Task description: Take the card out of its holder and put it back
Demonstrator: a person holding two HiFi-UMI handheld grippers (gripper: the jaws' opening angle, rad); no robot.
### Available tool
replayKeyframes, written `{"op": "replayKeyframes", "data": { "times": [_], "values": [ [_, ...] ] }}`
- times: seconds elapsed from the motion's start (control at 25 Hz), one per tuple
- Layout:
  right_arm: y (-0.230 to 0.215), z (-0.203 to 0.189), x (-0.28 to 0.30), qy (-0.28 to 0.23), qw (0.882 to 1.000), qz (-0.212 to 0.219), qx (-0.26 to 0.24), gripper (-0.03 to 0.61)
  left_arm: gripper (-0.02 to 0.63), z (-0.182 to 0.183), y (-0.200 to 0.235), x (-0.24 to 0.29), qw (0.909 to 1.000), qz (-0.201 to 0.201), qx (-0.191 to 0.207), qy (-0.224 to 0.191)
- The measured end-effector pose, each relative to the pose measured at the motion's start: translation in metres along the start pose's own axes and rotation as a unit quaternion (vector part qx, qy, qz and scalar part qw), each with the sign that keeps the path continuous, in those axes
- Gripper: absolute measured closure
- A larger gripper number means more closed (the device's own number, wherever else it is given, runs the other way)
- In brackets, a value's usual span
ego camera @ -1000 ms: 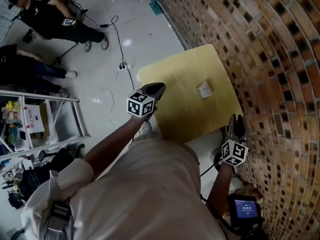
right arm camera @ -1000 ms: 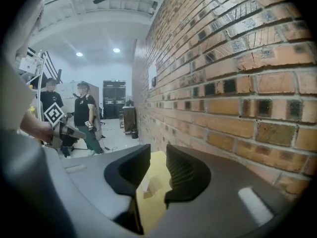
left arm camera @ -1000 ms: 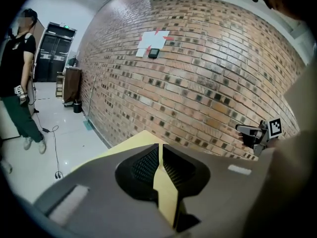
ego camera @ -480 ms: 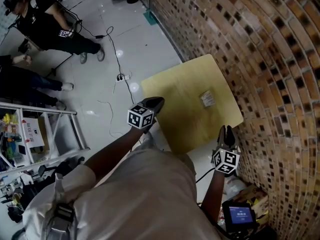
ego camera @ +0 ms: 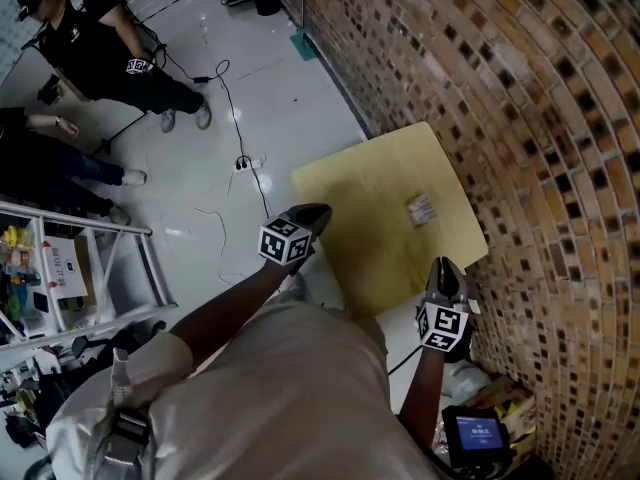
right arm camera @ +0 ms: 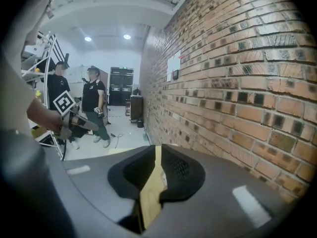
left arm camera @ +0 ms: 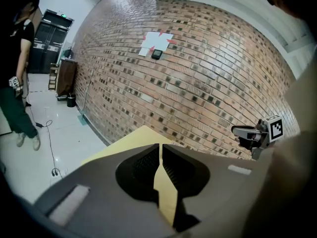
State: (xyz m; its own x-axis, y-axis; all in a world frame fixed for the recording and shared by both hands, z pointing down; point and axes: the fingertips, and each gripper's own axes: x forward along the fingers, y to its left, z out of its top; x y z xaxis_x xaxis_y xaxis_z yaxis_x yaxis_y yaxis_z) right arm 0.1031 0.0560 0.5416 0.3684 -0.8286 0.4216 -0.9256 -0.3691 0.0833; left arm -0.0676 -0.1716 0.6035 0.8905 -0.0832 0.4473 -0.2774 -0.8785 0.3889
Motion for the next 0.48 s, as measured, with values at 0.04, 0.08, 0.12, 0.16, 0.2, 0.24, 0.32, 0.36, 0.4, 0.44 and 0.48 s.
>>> {"op": "replayKeyframes", "data": {
  "times": [0.04,0.08,0.12,0.16,0.2,0.24,0.32,0.36,0.4,0.44,0.48],
  "values": [
    [0.005,0.002,0.002,-0.001,1.0,0.002,-0.002,0.54,0.574,-0.002,0.003,-0.003,1.0,0.0,-0.002,0.0],
    [0.01,0.003,0.004,-0.003,1.0,0.004,-0.004,0.549,0.574,-0.005,0.006,-0.006,1.0,0.0,-0.005,0.001],
    [0.016,0.005,0.006,-0.004,1.0,0.007,-0.006,0.551,0.572,-0.008,0.01,-0.011,1.0,0.0,-0.008,0.002],
    [0.022,0.006,0.009,-0.005,1.0,0.011,-0.008,0.551,0.572,-0.01,0.014,-0.015,0.9999,0.002,-0.01,0.001],
    [0.029,0.007,0.012,-0.005,1.0,0.013,-0.01,0.549,0.572,-0.011,0.018,-0.021,0.9999,0.004,-0.012,0.001],
    [0.035,0.008,0.015,-0.006,1.0,0.016,-0.013,0.551,0.571,-0.013,0.023,-0.027,0.9999,0.006,-0.014,0.0],
    [0.049,0.009,0.018,-0.005,1.0,0.019,-0.014,0.551,0.571,-0.019,0.03,-0.04,0.9998,0.008,-0.018,0.002],
    [0.056,0.008,0.018,-0.003,1.0,0.019,-0.013,0.551,0.571,-0.024,0.032,-0.047,0.9998,0.007,-0.02,0.004],
    [0.062,0.006,0.017,0.0,1.0,0.02,-0.012,0.551,0.571,-0.028,0.034,-0.053,0.9997,0.006,-0.023,0.006],
    [0.069,0.004,0.016,0.004,1.0,0.021,-0.011,0.557,0.571,-0.033,0.036,-0.059,0.9996,0.004,-0.025,0.008],
    [0.075,0.002,0.015,0.007,1.0,0.022,-0.009,0.557,0.571,-0.038,0.038,-0.065,0.9996,0.003,-0.027,0.01]
  ]
}}
